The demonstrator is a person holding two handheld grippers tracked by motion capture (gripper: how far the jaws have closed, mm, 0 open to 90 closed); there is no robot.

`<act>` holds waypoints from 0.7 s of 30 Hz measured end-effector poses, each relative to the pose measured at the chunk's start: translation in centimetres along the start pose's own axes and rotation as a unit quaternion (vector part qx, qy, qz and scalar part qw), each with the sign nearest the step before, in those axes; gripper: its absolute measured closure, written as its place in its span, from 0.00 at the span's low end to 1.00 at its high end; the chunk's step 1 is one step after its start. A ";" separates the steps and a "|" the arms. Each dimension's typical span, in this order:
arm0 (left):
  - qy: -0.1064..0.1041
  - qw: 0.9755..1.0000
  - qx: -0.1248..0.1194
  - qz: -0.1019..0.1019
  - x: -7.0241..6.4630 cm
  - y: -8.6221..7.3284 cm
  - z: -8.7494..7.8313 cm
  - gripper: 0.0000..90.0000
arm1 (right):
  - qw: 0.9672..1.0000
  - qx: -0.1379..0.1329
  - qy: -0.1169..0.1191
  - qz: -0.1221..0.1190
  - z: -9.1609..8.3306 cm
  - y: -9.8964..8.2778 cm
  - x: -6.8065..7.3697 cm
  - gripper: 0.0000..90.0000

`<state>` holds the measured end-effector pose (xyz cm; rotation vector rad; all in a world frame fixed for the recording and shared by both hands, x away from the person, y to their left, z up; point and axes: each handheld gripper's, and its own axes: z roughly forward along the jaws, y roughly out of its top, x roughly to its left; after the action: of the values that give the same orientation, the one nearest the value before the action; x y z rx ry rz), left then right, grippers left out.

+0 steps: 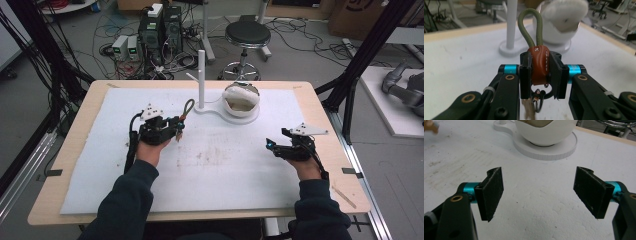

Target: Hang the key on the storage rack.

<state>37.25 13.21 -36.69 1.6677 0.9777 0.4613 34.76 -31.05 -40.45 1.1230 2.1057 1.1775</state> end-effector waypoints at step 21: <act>0.024 0.998 -0.008 0.056 -0.4 7.9 3.7 0.80 | 1.000 -0.004 0.002 0.001 -0.1 0.0 -0.1 0.27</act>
<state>42.55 10.13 -30.52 1.7100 0.9155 0.5854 34.77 -31.12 -40.39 1.1211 2.1007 1.1889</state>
